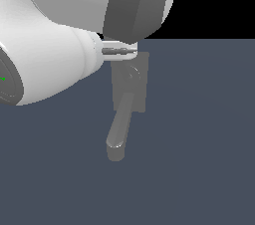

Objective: Turn on the faucet by rotating a designated handle.

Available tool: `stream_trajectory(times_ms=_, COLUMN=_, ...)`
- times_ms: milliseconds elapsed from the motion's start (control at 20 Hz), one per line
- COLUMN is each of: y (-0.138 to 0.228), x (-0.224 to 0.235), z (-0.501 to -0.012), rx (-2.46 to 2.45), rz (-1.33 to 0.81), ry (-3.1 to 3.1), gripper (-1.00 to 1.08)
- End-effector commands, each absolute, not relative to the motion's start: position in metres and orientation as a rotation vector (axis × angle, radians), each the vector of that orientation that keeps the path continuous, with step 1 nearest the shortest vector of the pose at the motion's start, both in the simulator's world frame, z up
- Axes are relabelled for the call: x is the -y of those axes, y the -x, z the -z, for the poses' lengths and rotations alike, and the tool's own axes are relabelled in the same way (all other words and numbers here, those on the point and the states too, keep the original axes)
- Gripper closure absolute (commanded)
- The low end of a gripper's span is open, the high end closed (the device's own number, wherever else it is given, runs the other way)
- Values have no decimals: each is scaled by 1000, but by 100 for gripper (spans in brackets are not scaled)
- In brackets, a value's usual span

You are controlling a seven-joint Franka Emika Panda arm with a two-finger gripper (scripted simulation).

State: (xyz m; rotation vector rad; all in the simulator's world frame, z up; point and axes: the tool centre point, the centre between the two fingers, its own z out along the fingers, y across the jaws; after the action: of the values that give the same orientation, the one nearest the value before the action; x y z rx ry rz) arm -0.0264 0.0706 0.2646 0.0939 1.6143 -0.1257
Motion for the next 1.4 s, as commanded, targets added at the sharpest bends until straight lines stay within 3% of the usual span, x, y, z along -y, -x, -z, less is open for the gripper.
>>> stream_trajectory(times_ms=0, y=19, x=-67, z=-289, rx=-1570, rz=125, ry=-96, gripper=108)
stream_trajectory(times_ms=50, y=23, x=-70, z=-273, rx=-1596, rz=130, ry=-96, gripper=108)
stream_trajectory(times_ms=1050, y=28, x=-3, z=-304, rx=-1570, rz=125, ry=-96, gripper=108)
stream_trajectory(times_ms=1100, y=35, x=-12, z=-282, rx=-1597, rz=110, ry=-114, gripper=108)
stream_trajectory(times_ms=1350, y=36, x=7, z=-283, rx=-1591, rz=113, ry=-109, gripper=108)
